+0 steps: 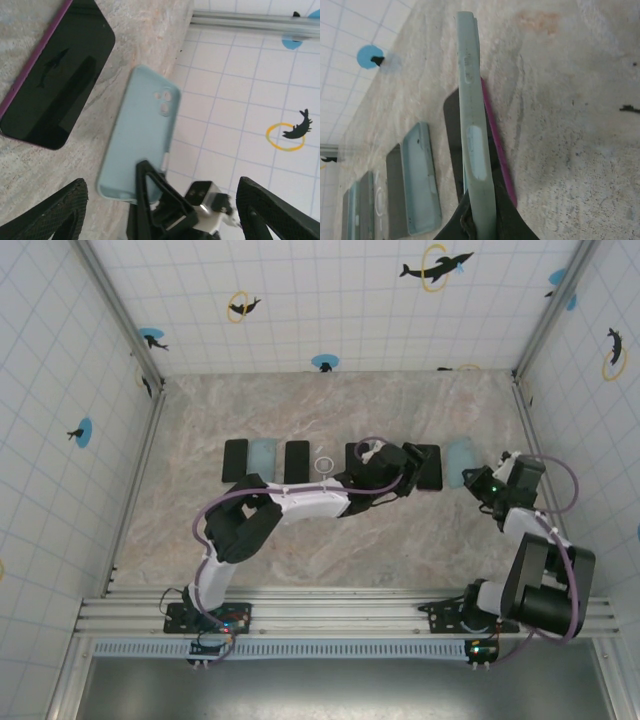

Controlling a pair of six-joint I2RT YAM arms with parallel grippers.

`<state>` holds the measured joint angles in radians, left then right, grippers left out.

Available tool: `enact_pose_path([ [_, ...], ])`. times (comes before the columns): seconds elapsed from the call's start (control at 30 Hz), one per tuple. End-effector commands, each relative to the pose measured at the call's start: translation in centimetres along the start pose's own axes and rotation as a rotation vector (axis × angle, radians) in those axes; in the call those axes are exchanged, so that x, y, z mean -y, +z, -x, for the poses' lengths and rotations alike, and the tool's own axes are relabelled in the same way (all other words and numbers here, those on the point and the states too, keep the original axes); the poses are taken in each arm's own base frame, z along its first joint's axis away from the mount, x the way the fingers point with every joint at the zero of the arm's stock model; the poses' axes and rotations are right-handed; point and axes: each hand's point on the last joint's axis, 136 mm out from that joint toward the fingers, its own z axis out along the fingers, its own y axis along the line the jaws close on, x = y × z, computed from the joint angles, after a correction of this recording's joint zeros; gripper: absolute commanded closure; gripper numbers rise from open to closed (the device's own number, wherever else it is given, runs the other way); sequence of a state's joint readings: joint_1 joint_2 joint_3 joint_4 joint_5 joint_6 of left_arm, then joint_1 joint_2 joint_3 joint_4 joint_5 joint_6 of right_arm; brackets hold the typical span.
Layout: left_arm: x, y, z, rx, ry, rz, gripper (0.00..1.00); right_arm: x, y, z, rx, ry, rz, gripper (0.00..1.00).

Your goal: Take the phone out of the phone case

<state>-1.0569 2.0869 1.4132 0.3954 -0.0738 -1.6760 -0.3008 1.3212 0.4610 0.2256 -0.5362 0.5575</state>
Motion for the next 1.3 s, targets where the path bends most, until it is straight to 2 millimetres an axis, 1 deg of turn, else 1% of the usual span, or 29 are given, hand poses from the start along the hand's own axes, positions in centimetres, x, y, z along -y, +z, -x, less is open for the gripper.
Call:
enact_pose_path([
  [0.0,2.4,-1.1,0.1,-0.018,0.064,-0.086,0.2,-1.0,0.5,1.5,0.021,-0.077,0.063,1.0],
  [0.17,2.6,-1.3,0.5,-0.026,0.059,-0.106,0.19,0.0,1.4,1.5,0.004,-0.052,0.056,0.99],
  [0.47,2.1,-1.0,0.5,-0.05,0.032,-0.119,0.19,-0.2,2.0,2.6,0.031,-0.037,0.086,0.98],
  [0.63,1.9,-0.8,0.6,-0.054,0.019,-0.118,0.19,0.6,2.6,2.2,0.006,-0.024,0.082,0.97],
  [0.77,1.7,-0.7,0.6,-0.055,0.015,-0.115,0.19,1.0,3.0,2.4,0.002,-0.022,0.072,0.96],
  [0.9,1.6,-0.6,0.6,-0.057,0.007,-0.115,0.19,1.5,3.3,2.2,-0.014,-0.029,0.061,0.91],
  [1.07,1.4,-0.5,0.6,-0.058,0.005,-0.111,0.19,2.3,3.4,1.9,-0.037,-0.017,0.048,0.81],
  [1.17,1.4,-0.4,0.5,-0.063,0.004,-0.111,0.19,2.5,3.6,1.7,-0.058,-0.023,0.043,0.72],
  [1.27,1.6,-0.3,0.5,-0.064,0.004,-0.114,0.2,2.8,3.6,1.6,-0.073,-0.046,0.027,0.71],
])
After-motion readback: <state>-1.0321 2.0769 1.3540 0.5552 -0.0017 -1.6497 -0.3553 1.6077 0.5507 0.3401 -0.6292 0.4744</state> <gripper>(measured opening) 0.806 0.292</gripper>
